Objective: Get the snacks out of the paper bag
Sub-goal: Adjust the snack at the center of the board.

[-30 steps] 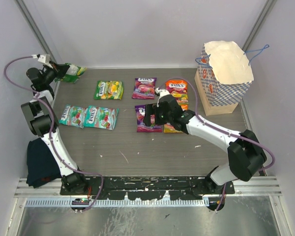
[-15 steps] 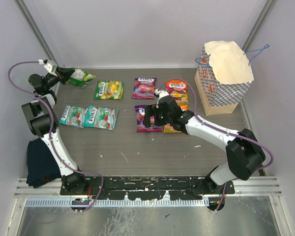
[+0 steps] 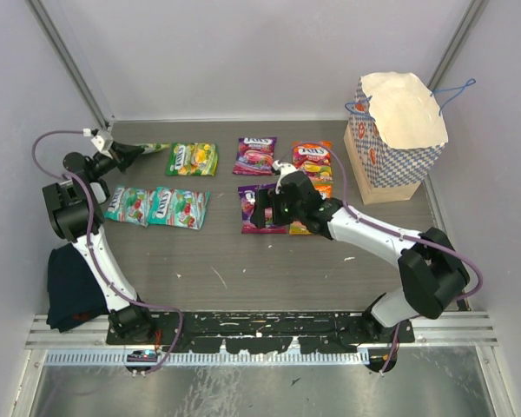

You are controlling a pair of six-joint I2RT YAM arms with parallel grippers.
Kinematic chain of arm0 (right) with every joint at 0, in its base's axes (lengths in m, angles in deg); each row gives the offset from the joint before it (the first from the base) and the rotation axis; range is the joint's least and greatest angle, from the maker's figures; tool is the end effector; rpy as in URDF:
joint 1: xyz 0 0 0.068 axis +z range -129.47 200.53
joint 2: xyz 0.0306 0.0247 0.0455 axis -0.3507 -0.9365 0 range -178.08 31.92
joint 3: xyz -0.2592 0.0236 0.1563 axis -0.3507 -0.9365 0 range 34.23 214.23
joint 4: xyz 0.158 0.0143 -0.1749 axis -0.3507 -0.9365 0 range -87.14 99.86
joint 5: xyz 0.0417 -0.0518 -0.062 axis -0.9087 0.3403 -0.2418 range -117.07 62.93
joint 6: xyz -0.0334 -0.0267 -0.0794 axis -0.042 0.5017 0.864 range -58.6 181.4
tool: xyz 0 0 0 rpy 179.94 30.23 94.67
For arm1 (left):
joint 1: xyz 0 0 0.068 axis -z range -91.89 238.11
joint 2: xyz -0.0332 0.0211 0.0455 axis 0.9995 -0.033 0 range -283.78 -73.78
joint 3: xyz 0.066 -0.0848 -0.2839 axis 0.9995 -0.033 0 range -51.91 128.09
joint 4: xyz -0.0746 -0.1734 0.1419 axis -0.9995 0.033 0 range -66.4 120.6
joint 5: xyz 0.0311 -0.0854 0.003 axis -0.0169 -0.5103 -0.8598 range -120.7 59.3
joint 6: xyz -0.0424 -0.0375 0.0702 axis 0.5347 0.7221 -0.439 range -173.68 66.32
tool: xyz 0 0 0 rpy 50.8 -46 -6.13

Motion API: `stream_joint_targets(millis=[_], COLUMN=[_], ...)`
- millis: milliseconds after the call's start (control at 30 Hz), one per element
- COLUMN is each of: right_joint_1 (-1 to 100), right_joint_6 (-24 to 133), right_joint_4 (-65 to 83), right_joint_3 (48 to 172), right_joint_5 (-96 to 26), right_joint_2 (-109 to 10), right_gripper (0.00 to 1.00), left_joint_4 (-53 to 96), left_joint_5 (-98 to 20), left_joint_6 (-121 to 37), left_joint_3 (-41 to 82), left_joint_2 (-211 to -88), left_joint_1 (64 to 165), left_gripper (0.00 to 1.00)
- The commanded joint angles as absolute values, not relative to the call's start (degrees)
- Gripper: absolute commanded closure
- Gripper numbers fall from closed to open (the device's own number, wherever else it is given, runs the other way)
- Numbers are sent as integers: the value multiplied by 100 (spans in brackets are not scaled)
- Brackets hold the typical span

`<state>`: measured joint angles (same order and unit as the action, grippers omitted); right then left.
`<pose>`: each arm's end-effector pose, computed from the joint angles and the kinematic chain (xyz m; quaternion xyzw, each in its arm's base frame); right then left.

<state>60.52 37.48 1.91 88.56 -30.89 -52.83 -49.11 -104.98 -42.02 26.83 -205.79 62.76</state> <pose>0.2511 0.2175 0.2537 -0.1401 0.8888 0.2558 0.3534 0.4729 0.1383 0.2264 0.3212 0.5930 -0.2686 0.6878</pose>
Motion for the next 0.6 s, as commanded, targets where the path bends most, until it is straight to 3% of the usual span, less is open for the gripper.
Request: stream_joint_targets(millis=[0, 100, 167, 200, 233, 267, 567], right_joint_1=[6048, 6046, 6047, 6051, 6044, 6044, 6048], right_joint_6=[3684, 3671, 3665, 3668, 3663, 3655, 3615], right_joint_4=[572, 621, 625, 625, 625, 621, 610], right_joint_3=[8746, 8619, 8556, 8531, 8505, 8481, 8391], right_joint_5=[-3360, -3349, -3336, -3332, -3324, -3323, -3318], right_joint_2=[-4927, -4818, -4747, -4718, -4692, -4665, -4510], right_gripper=[0, 0, 0, 0, 0, 0, 0], left_joint_4=[-5420, -5469, -5471, -5471, -5486, -5541, -5830], left_joint_5=[-10516, -10329, -10182, -10094, -9968, -9796, -8682], left_joint_6=[-4467, -4728, -4919, -5007, -5110, -5190, -5681], left_joint_3=[2132, 1674, 1410, 1286, 1162, 1050, 241], left_joint_2=[-20456, -20337, -20267, -20228, -20199, -20162, -19152], left_joint_1=[6248, 6233, 6217, 6204, 6197, 6186, 6233], left_gripper=[99, 77, 68, 52, 5, 1, 2])
